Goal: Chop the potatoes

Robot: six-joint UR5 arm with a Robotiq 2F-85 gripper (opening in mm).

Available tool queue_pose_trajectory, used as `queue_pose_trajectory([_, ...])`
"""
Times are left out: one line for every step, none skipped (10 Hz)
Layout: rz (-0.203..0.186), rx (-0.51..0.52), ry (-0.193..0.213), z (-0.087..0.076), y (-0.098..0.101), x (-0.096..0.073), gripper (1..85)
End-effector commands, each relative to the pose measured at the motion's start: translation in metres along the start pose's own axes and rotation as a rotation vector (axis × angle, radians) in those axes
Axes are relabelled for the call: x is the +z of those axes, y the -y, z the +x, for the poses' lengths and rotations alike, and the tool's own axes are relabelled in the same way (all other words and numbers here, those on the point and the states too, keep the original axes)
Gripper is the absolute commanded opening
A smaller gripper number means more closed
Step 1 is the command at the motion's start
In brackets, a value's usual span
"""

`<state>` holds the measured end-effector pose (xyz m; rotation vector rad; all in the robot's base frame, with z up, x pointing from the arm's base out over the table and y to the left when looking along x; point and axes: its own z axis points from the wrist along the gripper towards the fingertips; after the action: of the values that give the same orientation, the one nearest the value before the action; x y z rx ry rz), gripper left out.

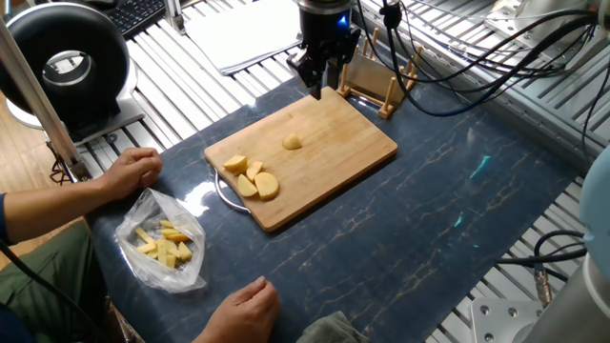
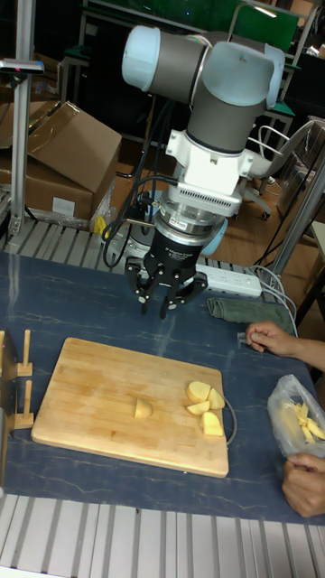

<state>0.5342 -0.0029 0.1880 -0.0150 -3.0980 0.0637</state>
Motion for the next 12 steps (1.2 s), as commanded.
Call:
queue_pose_trajectory([0.012, -0.01, -0.011, 0.003, 0.01, -0.002, 1.0])
queue_pose_trajectory([0.006, -0.026, 0.004, 0.002, 0.017, -0.001, 1.0])
queue_pose_trajectory([-0.022, -0.044, 0.024, 0.002, 0.023, 0.005, 1.0])
queue_pose_trajectory([-0.037, -0.06, 0.034, 0.004, 0.03, 0.012, 1.0])
queue_pose_trajectory([-0.047, -0.071, 0.033, 0.008, 0.034, 0.017, 1.0])
queue_pose_trajectory([-0.041, -0.075, 0.033, 0.009, 0.039, 0.019, 1.0])
queue_pose_trajectory([-0.04, -0.061, 0.031, 0.01, 0.038, 0.019, 1.0])
queue_pose_trajectory([-0.026, -0.055, 0.023, 0.012, 0.042, 0.019, 1.0])
queue_pose_trajectory([0.02, -0.047, 0.004, 0.016, 0.054, 0.019, 1.0])
queue_pose_trajectory([0.044, -0.029, -0.03, 0.025, 0.06, 0.019, 1.0])
queue_pose_trajectory([-0.009, -0.03, 0.047, 0.005, 0.046, 0.019, 1.0])
queue_pose_trajectory([-0.073, 0.014, 0.054, 0.003, 0.03, 0.018, 1.0])
